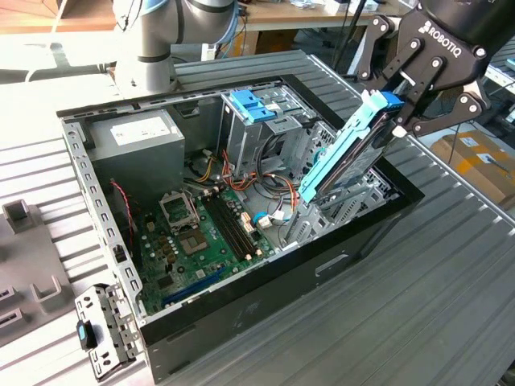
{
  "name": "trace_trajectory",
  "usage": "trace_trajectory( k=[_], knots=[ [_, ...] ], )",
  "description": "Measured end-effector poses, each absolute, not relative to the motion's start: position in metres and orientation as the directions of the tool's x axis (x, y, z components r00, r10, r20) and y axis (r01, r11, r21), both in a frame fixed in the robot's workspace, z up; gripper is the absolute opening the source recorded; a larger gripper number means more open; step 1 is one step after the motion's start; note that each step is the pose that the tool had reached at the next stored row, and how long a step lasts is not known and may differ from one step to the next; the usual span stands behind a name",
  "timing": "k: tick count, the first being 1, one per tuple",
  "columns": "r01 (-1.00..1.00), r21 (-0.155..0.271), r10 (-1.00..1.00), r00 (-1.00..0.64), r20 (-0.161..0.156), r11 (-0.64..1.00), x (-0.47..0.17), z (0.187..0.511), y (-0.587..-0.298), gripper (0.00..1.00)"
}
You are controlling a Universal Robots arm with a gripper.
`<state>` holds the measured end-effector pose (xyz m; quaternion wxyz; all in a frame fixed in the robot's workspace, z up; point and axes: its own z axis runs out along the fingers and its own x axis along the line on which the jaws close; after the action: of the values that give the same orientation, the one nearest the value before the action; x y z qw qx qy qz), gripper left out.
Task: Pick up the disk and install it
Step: 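Pick up the disk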
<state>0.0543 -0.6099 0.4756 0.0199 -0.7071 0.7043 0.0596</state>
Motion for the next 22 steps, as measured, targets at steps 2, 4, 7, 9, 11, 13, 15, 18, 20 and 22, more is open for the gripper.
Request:
trace_trajectory(
  k=[2,4,7,9,11,13,15,18,20,22],
  knots=[
    [-0.998,0.056,-0.994,0.001,-0.112,-0.007,0.061,0.475,-0.610,0.36],
    [-0.998,0.057,-0.994,0.001,-0.112,-0.007,0.069,0.475,-0.610,0.36],
    [-0.998,0.058,-0.994,0.001,-0.112,-0.007,0.081,0.474,-0.610,0.36],
    [-0.998,0.059,-0.994,0.000,-0.112,-0.007,0.092,0.474,-0.610,0.36],
    [-0.998,0.060,-0.994,0.000,-0.112,-0.007,0.098,0.473,-0.610,0.36],
    [-0.998,0.061,-0.994,0.000,-0.112,-0.007,0.103,0.471,-0.610,0.36],
    [-0.998,0.061,-0.994,0.000,-0.112,-0.007,0.103,0.469,-0.611,0.36],
    [-0.998,0.061,-0.994,0.000,-0.113,-0.007,0.102,0.465,-0.611,0.36],
    [-0.998,0.061,-0.994,0.000,-0.112,-0.007,0.102,0.463,-0.611,0.36],
    [-0.998,0.061,-0.994,0.000,-0.112,-0.007,0.102,0.463,-0.611,0.36]
  ],
)
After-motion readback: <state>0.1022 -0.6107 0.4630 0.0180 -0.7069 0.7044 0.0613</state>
